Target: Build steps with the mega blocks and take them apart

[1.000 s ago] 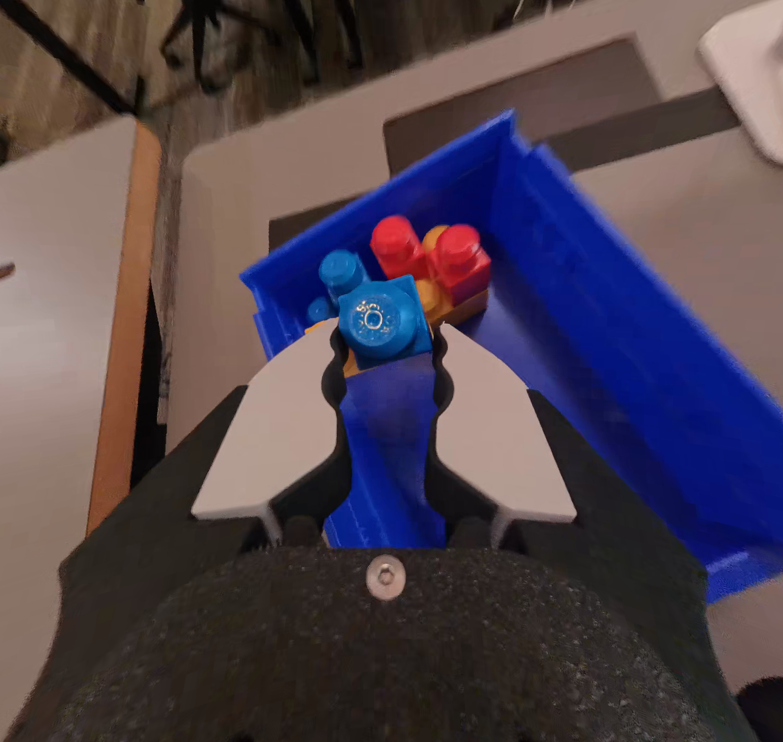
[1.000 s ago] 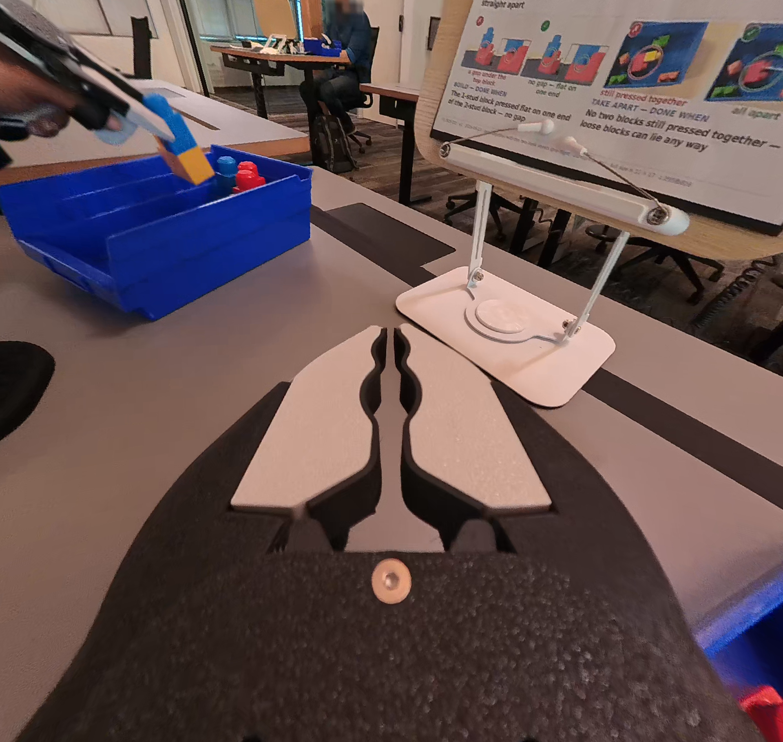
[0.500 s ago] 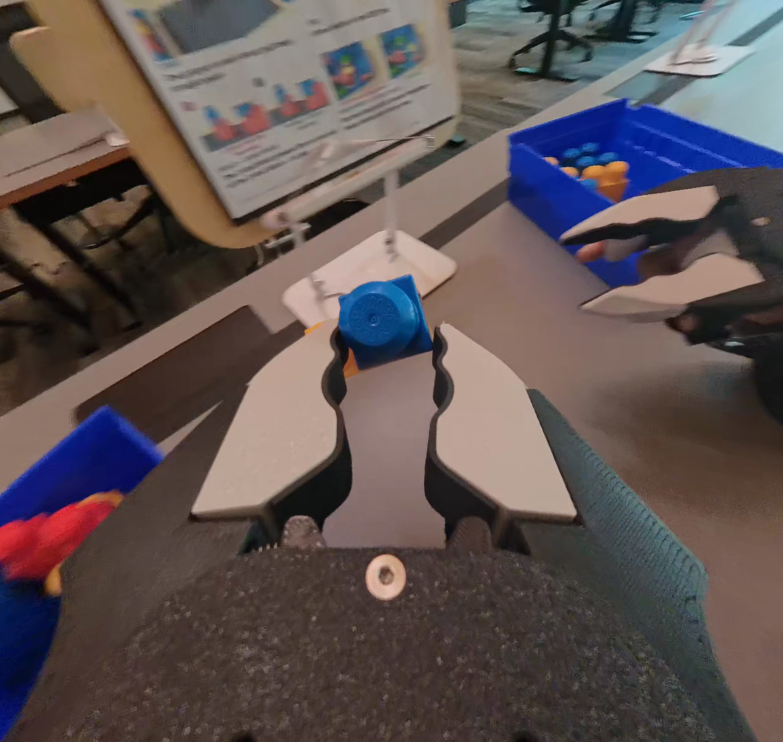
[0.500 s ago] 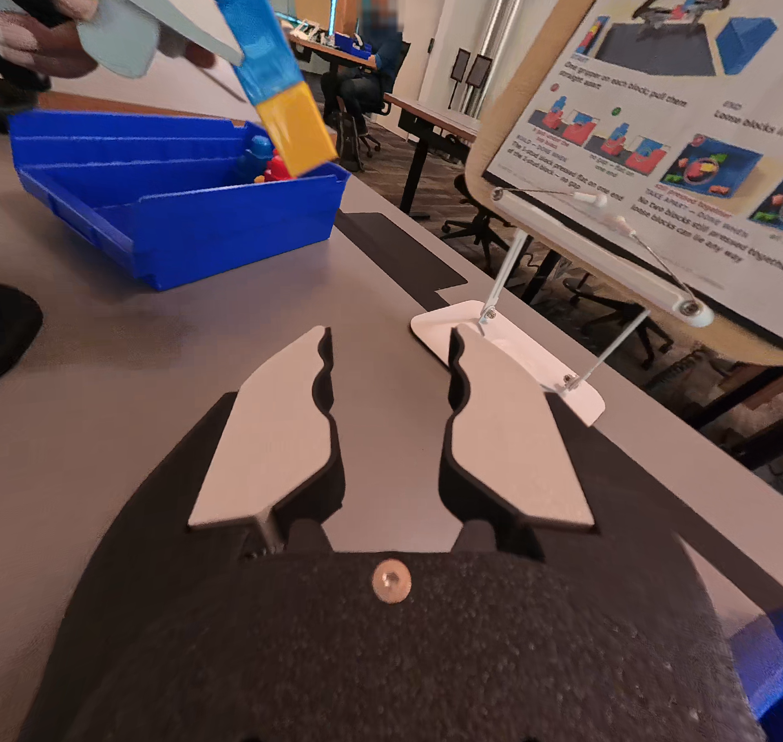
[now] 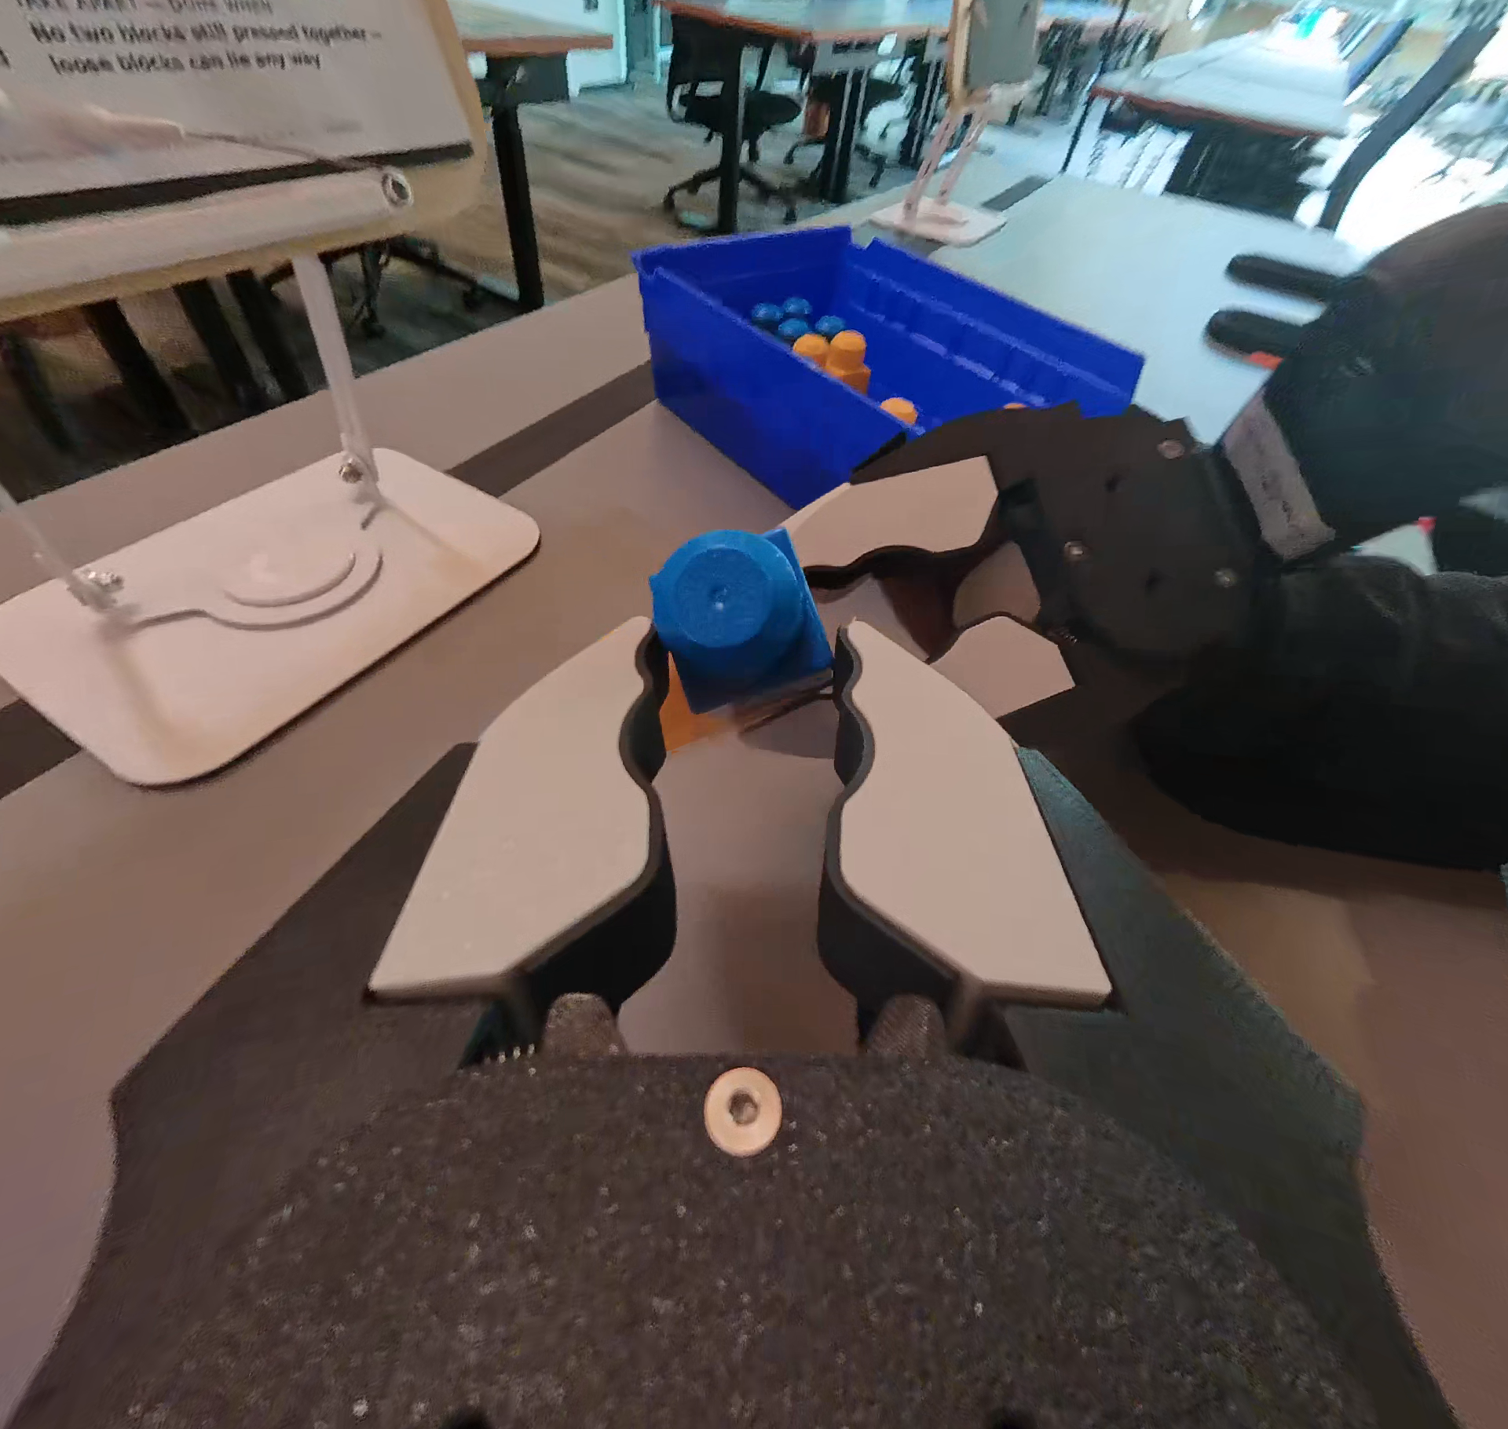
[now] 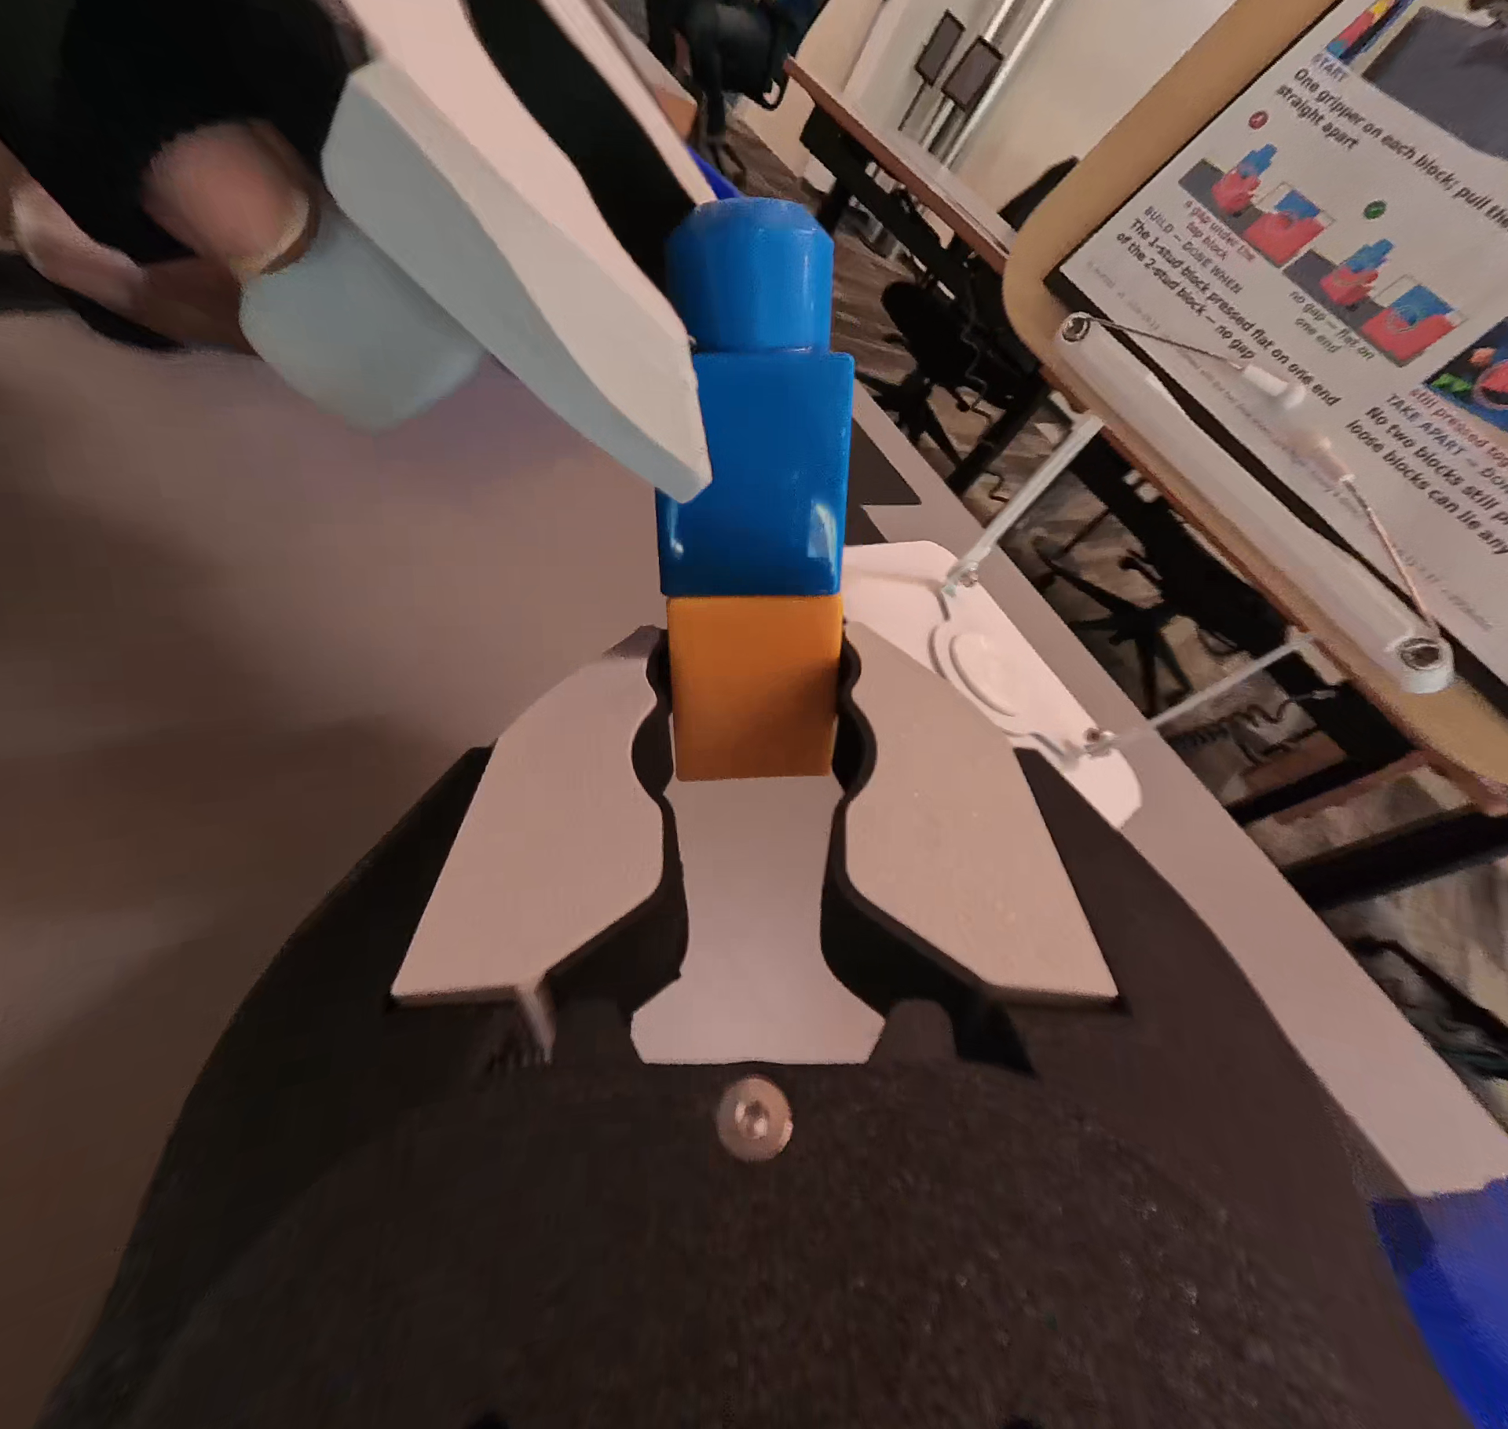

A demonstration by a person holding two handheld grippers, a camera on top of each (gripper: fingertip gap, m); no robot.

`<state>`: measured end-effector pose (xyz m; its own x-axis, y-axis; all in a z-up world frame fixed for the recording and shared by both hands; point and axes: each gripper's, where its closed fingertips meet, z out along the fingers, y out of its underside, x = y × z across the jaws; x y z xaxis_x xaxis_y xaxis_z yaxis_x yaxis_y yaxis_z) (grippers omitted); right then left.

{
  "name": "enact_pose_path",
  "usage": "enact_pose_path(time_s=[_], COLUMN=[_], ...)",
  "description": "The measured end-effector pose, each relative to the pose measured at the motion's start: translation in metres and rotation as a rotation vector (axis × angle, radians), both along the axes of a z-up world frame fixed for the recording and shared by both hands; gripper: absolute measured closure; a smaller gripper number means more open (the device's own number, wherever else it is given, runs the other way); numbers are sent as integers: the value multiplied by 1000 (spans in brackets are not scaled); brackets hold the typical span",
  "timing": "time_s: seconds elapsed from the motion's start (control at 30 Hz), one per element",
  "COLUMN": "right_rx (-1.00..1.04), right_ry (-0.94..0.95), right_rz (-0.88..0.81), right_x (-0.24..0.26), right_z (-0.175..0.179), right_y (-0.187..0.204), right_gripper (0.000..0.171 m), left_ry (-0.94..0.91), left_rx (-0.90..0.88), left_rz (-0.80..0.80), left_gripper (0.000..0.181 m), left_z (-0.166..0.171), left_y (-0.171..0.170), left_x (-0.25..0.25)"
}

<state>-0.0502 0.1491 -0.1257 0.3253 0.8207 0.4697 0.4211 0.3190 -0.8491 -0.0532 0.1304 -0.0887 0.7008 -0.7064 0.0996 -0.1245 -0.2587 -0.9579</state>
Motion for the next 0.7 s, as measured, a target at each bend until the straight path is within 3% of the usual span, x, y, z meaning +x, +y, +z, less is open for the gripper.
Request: enact_pose_path(time_s=[0.2,0.37,0.53,0.6,0.7], right_rx=[-311,-547,-620,-645,-647], right_ry=[309,591,601,607,560], right_rz=[231,480,590,621,645], right_x=[6,21,14,13,11], right_z=[34,75,75,74,69], right_y=[-18,-37,-56,-60,-66], right_gripper=[135,135,135,135,135], left_ry=[-177,-303,-346,-347,-329], left_rx=[127,103,123,142,157], left_rz=[-73,-169,-281,-317,-339], left_gripper=[131,124,127,143,144], left_z=[23,26,33,35,36], left_y=[-7,-17,-35,-42,-46], left_x=[-7,-2,17,19,18])
